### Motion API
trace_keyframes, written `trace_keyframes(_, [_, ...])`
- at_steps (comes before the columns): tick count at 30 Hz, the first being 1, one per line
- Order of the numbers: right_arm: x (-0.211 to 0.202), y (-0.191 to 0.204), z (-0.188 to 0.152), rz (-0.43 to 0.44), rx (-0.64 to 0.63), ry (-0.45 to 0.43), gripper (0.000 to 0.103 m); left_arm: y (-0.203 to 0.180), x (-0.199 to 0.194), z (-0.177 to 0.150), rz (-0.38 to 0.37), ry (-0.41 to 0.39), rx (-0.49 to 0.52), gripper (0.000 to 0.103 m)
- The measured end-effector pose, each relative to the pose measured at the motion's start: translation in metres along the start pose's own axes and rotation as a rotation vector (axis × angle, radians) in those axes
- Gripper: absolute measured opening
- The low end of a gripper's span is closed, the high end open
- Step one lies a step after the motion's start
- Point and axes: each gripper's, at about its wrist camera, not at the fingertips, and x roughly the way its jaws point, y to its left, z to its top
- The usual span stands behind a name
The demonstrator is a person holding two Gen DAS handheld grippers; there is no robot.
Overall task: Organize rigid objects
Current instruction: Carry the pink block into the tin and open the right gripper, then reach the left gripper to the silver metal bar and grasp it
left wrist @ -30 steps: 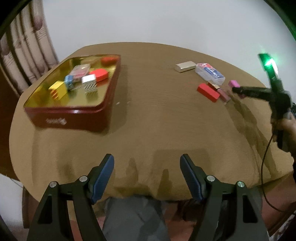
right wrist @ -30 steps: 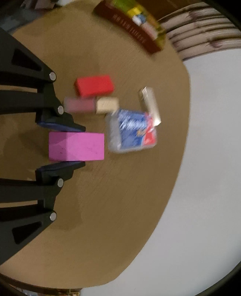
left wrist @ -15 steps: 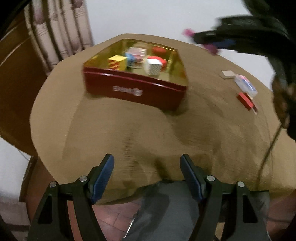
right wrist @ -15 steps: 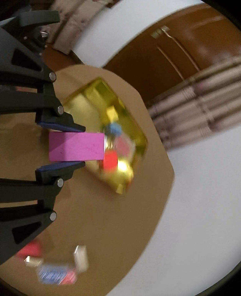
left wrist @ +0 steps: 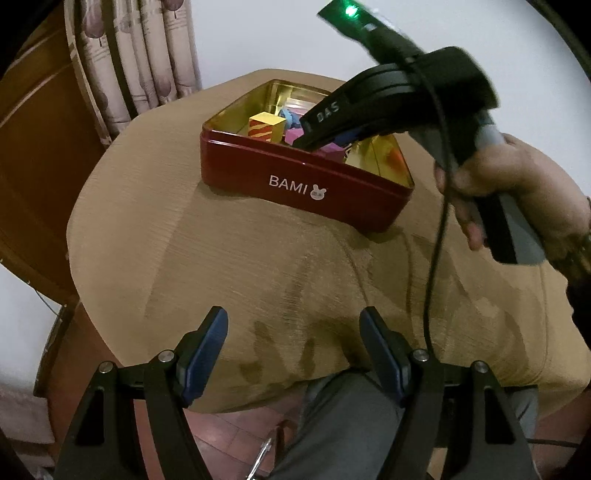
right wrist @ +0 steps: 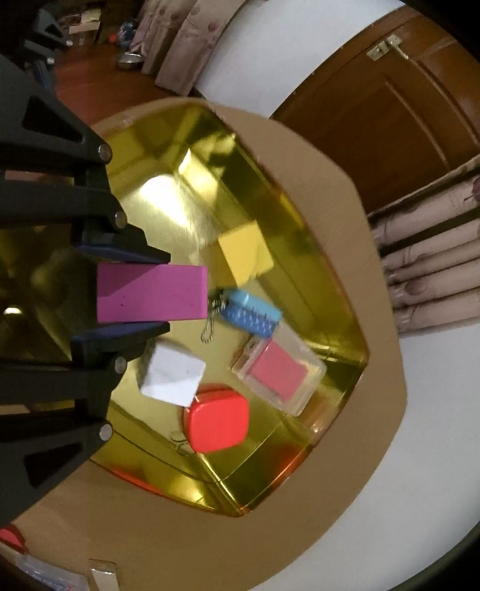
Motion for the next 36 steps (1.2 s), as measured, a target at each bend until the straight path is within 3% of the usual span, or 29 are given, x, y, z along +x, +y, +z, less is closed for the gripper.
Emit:
trace_keyframes(7, [0.013, -0.023, 0.019, -0.09, 0.027, -0.004, 0.03, 0.001, 0.002, 0.001, -0.006, 0.008, -0.004, 0.07])
trace_keyframes(9, [0.01, -0.029, 0.026, -0.009, 0.054, -0.021, 0.03, 0.0, 0.003, 0.001, -0.01, 0.011, -0.001, 0.07])
trace_keyframes(14, [-0.025, -0.038, 0.019, 0.012, 0.087, -0.149, 0.038, -0.002, 0.005, 0.0, -0.002, 0.01, 0.022, 0.07])
trace_keyframes(17, [-0.058, -0.043, 0.005, 0.078, 0.11, -0.243, 0.038, -0.006, 0.004, -0.002, 0.004, 0.007, 0.038, 0.07])
trace_keyframes(19, [-0.082, -0.044, -0.008, 0.046, 0.116, -0.324, 0.038, -0.01, 0.003, -0.004, 0.004, -0.001, 0.048, 0.07])
trace_keyframes(24, [-0.145, -0.056, -0.086, -0.153, 0.147, -0.469, 0.038, -0.022, -0.001, -0.007, -0.013, 0.001, 0.078, 0.07])
trace_keyframes(26, [-0.157, -0.066, -0.117, -0.255, 0.162, -0.483, 0.039, -0.031, -0.003, -0.008, -0.015, 0.001, 0.106, 0.07])
trace_keyframes(27, [-0.166, -0.077, -0.144, -0.352, 0.172, -0.484, 0.04, -0.037, -0.004, -0.009, -0.017, -0.001, 0.127, 0.07])
trace_keyframes(30, [-0.194, -0.111, -0.204, -0.502, 0.23, -0.463, 0.047, -0.061, -0.006, -0.008, -0.044, -0.01, 0.191, 0.07])
trace_keyframes(32, [-0.195, -0.136, -0.239, -0.651, 0.273, -0.412, 0.047, -0.076, -0.005, -0.005, -0.081, -0.005, 0.228, 0.07])
trace_keyframes(36, [-0.203, -0.192, -0.305, -0.784, 0.371, -0.349, 0.047, -0.117, 0.007, 0.014, -0.234, 0.062, 0.231, 0.071])
